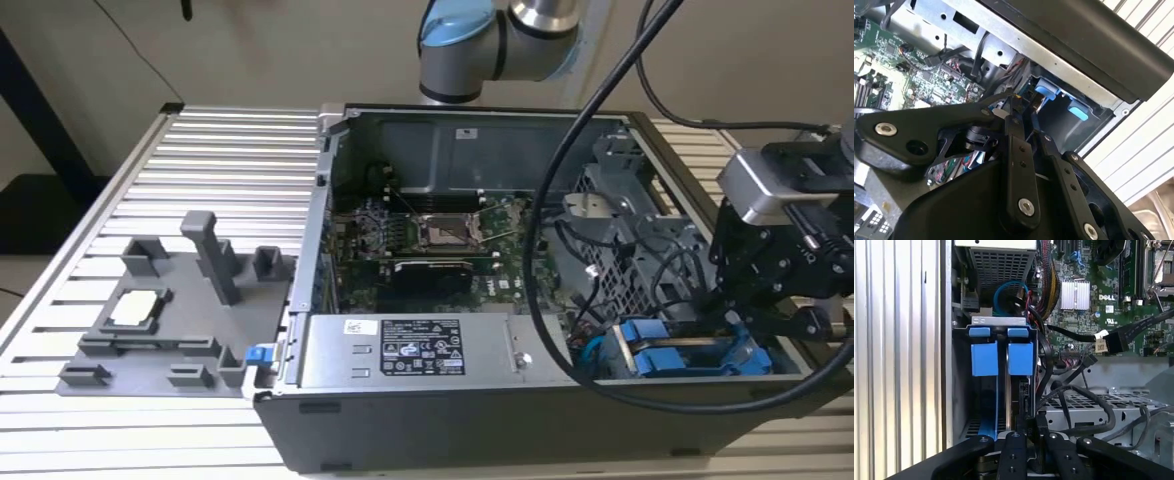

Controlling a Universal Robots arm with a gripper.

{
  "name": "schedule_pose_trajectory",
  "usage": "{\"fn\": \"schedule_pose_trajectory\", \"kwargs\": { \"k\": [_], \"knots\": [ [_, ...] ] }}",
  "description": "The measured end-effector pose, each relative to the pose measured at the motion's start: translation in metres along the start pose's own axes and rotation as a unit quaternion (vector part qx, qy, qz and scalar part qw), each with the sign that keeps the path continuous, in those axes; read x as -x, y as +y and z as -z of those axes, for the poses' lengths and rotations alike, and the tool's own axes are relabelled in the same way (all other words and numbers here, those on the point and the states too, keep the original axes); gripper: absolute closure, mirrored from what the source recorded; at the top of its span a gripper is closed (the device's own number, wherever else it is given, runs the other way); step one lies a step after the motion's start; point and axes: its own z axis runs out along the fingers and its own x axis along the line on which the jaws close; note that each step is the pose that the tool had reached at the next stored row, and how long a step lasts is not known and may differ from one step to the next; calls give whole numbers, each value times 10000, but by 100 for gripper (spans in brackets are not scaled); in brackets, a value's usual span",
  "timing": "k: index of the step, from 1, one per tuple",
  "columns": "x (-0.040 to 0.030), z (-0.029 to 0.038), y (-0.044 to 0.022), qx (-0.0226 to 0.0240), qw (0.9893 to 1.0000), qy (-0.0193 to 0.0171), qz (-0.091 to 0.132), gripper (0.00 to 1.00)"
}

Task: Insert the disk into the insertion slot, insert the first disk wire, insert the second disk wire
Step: 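Insert the first disk wire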

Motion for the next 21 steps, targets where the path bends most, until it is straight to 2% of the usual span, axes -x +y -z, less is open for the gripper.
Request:
{"fn": "schedule_pose_trajectory", "kwargs": {
  "k": [5,13,14,16,21],
  "knots": [
    [-5,-53,-1,-9,10000,-2,-92,81],
    [-7,-60,-2,-9,10000,-10,-92,80],
    [-6,-55,-2,-8,10000,-7,-92,73],
    [-2,-8,0,-7,10000,-9,-93,73],
    [21,220,8,-7,10000,-1,-94,73]
  ]
}}
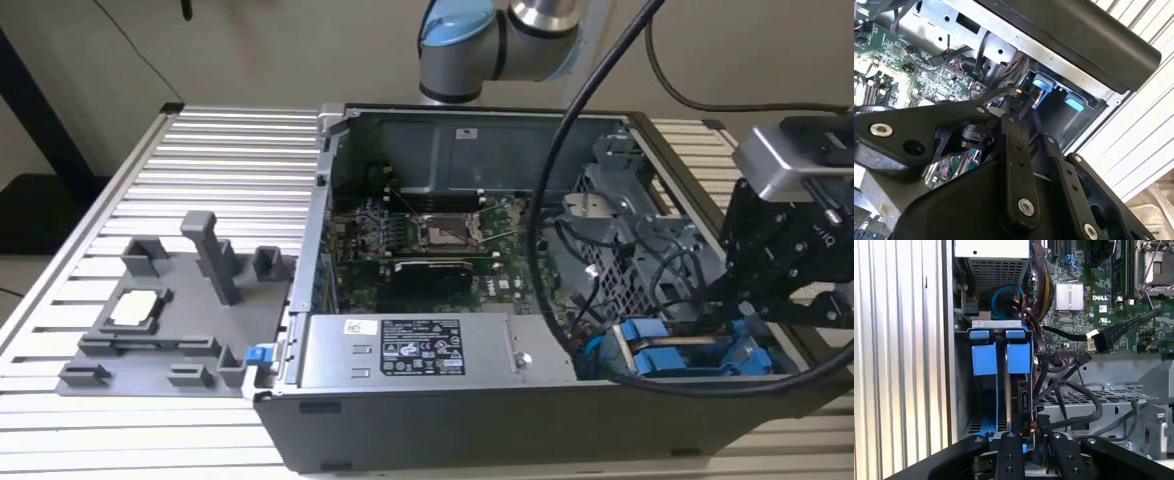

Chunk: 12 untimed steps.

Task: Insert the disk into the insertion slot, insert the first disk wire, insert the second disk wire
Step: 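Insert the first disk wire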

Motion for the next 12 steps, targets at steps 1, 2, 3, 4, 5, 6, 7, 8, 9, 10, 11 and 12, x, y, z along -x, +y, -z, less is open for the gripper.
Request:
{"fn": "schedule_pose_trajectory", "kwargs": {
  "k": [1,2,3,4,5,6,7,8,9,10,11,12],
  "knots": [
    [4,44,2,0,10000,0,0,73],
    [8,89,3,0,10000,0,0,73],
    [13,134,4,0,10000,2,1,73],
    [18,178,5,0,10000,5,0,73],
    [22,224,7,0,10000,10,0,73],
    [26,269,9,0,10000,16,0,73],
    [31,313,10,-1,10000,21,-1,73],
    [35,350,12,-1,10000,30,-1,73],
    [37,366,12,-1,10000,42,-1,73],
    [37,364,12,-1,10000,44,-1,73],
    [36,365,12,-2,10000,47,-1,73],
    [36,365,12,-2,10000,48,-1,73]
  ]
}}
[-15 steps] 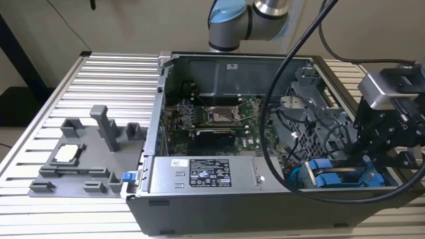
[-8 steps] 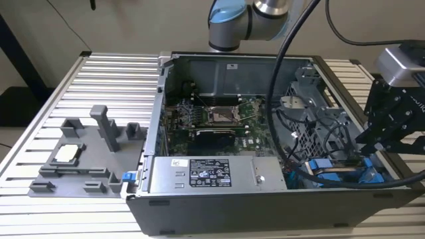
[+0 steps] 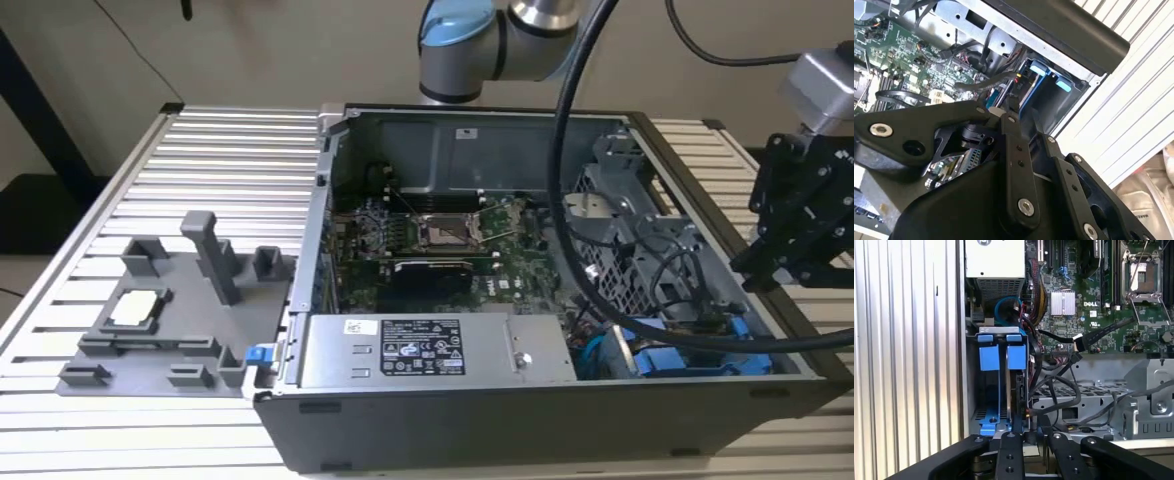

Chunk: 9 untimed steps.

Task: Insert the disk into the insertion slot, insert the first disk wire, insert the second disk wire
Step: 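Insert the first disk wire, then insert the second disk wire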

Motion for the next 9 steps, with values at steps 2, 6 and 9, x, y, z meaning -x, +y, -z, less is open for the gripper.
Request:
{"fn": "schedule_pose_trajectory", "kwargs": {
  "k": [2,6,9],
  "knots": [
    [1,1,0,0,10000,3,0,73],
    [1,1,0,0,10000,3,0,73],
    [12,0,0,0,10000,3,0,73]
  ]
}}
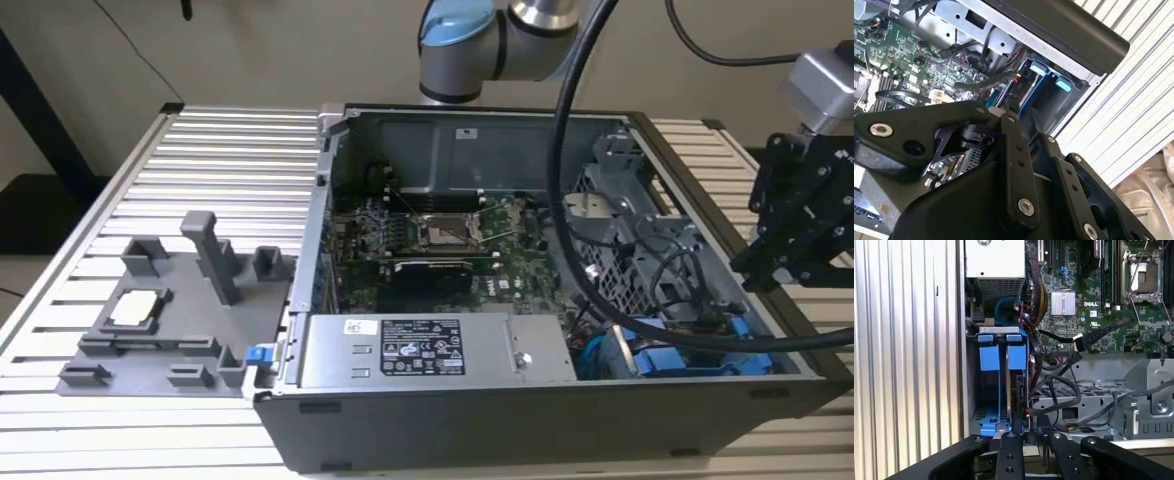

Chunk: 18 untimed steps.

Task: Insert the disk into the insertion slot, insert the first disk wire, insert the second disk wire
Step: 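Insert the second disk wire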

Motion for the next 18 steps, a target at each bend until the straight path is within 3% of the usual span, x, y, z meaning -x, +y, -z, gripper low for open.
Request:
{"fn": "schedule_pose_trajectory", "kwargs": {
  "k": [3,10,13,15,18],
  "knots": [
    [36,-4,1,0,10000,0,0,73],
    [247,-22,6,0,10000,0,-1,73],
    [289,-27,20,0,10000,-1,0,73],
    [296,-30,62,0,10000,0,0,73],
    [297,-35,189,0,10000,0,0,73]
  ]
}}
